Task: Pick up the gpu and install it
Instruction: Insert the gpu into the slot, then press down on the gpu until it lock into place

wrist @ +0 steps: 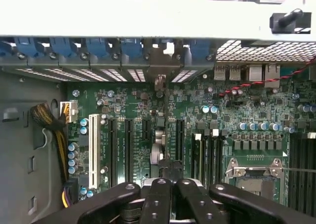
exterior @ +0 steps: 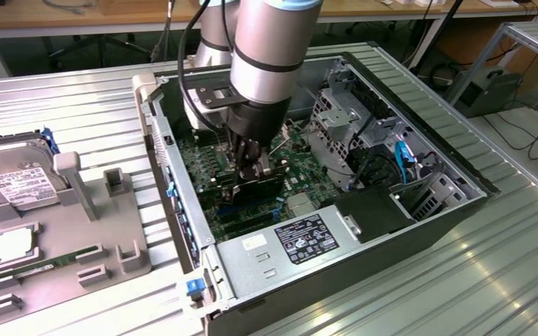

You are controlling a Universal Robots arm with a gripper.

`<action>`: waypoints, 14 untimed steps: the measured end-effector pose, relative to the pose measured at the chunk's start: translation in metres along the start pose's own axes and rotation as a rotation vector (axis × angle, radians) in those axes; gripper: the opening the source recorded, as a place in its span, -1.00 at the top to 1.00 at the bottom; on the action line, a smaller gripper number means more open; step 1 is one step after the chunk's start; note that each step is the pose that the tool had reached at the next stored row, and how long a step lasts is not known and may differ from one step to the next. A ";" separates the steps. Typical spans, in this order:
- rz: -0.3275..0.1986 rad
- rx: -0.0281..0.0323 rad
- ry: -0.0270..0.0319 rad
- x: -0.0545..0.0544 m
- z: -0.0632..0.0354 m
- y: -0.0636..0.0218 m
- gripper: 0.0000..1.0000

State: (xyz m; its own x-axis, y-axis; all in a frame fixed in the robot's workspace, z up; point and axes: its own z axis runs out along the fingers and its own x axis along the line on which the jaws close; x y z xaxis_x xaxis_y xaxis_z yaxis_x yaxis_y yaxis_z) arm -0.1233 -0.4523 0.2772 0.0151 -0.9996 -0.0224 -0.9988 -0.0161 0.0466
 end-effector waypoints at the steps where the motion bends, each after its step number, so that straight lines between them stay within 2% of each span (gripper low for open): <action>1: 0.000 -0.0002 0.0003 0.000 0.0008 0.0001 0.79; 10: -0.006 0.0005 -0.0010 0.002 0.0055 0.0015 0.79; 14: -0.009 -0.0002 0.0004 0.003 0.0059 0.0016 0.79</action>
State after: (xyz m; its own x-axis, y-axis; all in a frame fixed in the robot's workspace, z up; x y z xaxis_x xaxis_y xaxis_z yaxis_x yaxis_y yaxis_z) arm -0.1251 -0.4551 0.2714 0.0245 -0.9994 -0.0224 -0.9986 -0.0255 0.0465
